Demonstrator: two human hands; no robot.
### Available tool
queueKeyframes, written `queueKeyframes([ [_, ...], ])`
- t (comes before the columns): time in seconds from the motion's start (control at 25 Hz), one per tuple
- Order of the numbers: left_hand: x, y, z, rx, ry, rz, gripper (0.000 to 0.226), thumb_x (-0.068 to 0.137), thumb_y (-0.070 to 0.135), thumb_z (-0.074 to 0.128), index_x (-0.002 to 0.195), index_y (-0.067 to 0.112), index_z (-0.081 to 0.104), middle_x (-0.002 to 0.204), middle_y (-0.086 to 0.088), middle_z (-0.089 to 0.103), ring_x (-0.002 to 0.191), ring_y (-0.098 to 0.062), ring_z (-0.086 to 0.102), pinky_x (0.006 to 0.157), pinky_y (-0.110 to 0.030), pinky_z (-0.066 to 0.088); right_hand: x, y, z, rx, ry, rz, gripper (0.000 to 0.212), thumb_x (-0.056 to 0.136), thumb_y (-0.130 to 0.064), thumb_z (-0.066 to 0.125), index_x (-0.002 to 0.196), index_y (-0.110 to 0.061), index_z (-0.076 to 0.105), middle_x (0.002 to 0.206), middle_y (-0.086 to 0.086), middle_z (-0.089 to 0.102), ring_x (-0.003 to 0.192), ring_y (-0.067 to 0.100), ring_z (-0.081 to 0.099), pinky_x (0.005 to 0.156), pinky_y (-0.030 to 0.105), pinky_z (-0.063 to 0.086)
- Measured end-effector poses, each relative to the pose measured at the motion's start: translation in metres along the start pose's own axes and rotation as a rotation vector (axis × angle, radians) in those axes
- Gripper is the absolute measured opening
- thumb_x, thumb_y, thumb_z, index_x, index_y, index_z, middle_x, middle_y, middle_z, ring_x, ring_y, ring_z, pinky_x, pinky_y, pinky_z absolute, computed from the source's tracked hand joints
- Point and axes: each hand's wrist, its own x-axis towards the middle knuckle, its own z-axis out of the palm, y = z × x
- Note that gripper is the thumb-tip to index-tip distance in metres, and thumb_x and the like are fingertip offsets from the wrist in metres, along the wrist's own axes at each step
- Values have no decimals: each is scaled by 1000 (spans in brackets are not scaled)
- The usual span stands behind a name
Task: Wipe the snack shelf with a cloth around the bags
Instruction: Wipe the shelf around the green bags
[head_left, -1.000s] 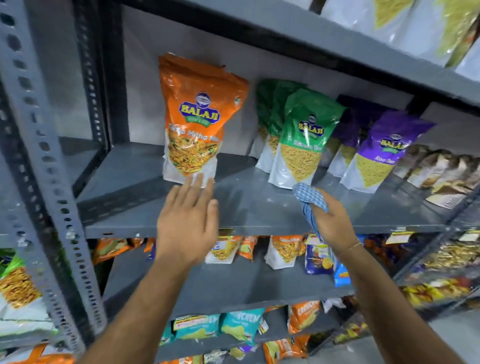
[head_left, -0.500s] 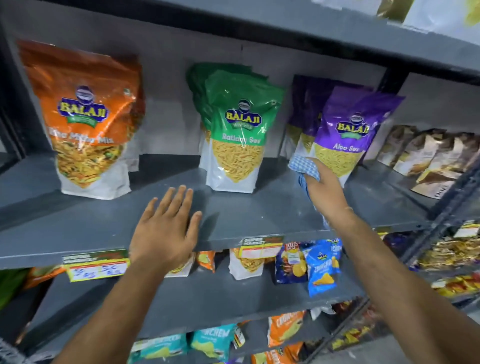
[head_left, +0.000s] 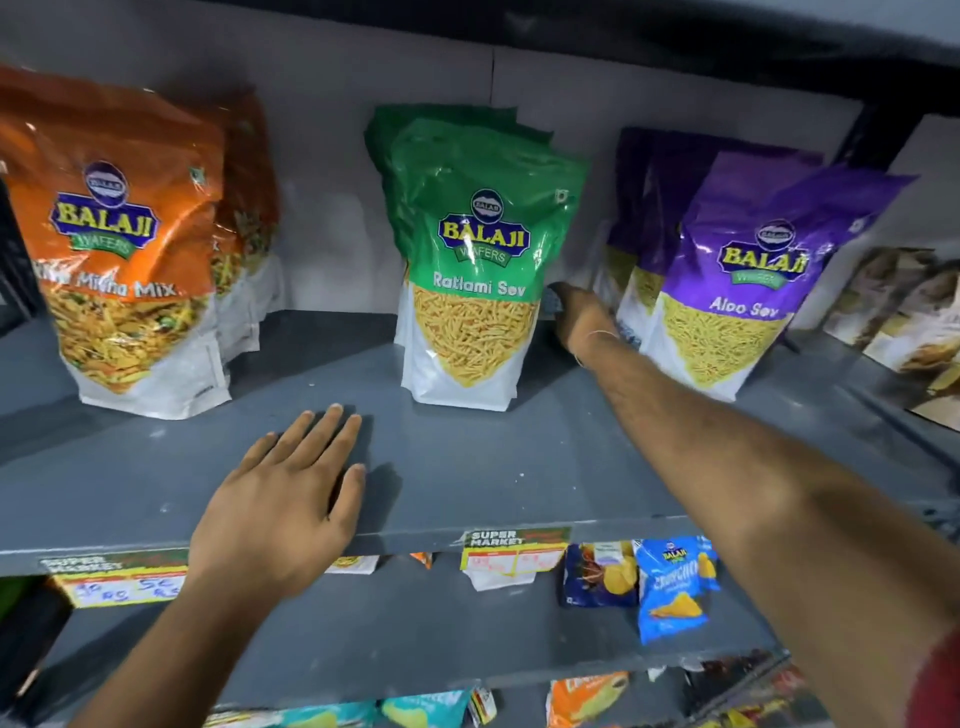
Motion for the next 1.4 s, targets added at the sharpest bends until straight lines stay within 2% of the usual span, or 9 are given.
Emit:
queueKeyframes([
  [0.2, 2, -4, 4, 27, 21, -7, 68, 100, 56, 17, 161, 31, 32, 170, 10, 27, 158, -13, 25, 128, -40, 25, 3, -12, 9, -107, -244, -36, 48, 101, -36, 35, 149, -30, 38, 156, 12, 42, 135, 38, 48, 108, 41, 42],
  [0.36, -1, -6, 7, 16, 25, -11, 67, 100, 56, 19, 161, 30, 34, 169, 10, 30, 157, -14, 26, 128, -42, 26, -40, -18, -5, 83, -312, -66, 41, 101, -29, 45, 141, -27, 50, 130, 2, 61, 87, 18, 62, 62, 13, 47],
  [0.44, -2, -5, 7, 9, 29, -10, 68, 100, 56, 19, 160, 29, 35, 168, 8, 31, 157, -15, 28, 127, -43, 27, -73, -10, -9, 223, -391, -90, 30, 95, -29, 53, 122, -32, 67, 126, 1, 68, 101, 20, 67, 81, 26, 55],
  [0.56, 0, -4, 6, 14, 21, -9, 69, 100, 56, 18, 160, 27, 36, 168, 7, 32, 157, -17, 29, 127, -44, 28, -128, 11, -15, 225, -423, -195, 48, 95, -14, 54, 137, -38, 55, 156, -8, 42, 146, 11, 34, 121, 34, 23],
  [0.8, 2, -3, 5, 15, 24, -13, 70, 99, 54, 18, 158, 25, 40, 167, 3, 36, 156, -20, 32, 126, -45, 29, -157, 26, -34, 94, -416, -404, 59, 100, -21, 52, 150, -46, 33, 161, -20, 26, 151, 0, 15, 124, 31, 10],
  [1.04, -1, -3, 7, 20, 30, -6, 70, 100, 54, 18, 160, 24, 37, 168, 2, 34, 157, -21, 30, 127, -45, 27, -145, 24, -25, 238, -250, -225, 48, 100, -24, 54, 146, -33, 47, 153, -12, 46, 141, 5, 40, 121, 36, 29],
  [1.16, -3, -2, 7, 3, 49, -6, 68, 100, 51, 22, 157, 21, 43, 166, -2, 39, 154, -25, 36, 125, -49, 31, -184, 18, -35, 367, -238, -61, 46, 99, -21, 53, 142, -38, 52, 135, -11, 62, 118, 15, 62, 101, 29, 47],
  [1.32, -1, -2, 8, 5, 68, -5, 67, 100, 50, 24, 156, 19, 45, 165, -5, 41, 153, -27, 38, 124, -51, 32, -260, -17, -31, 373, -268, -217, 52, 97, -13, 55, 145, -34, 49, 148, -18, 49, 136, -4, 43, 115, 18, 28],
  [1.4, 0, -3, 8, 3, 66, 4, 67, 100, 50, 23, 156, 19, 45, 165, -5, 41, 153, -28, 38, 124, -51, 32, -266, -30, -34, 414, -226, -195, 46, 96, -10, 55, 139, -26, 56, 138, -12, 59, 128, 0, 52, 110, 15, 35],
])
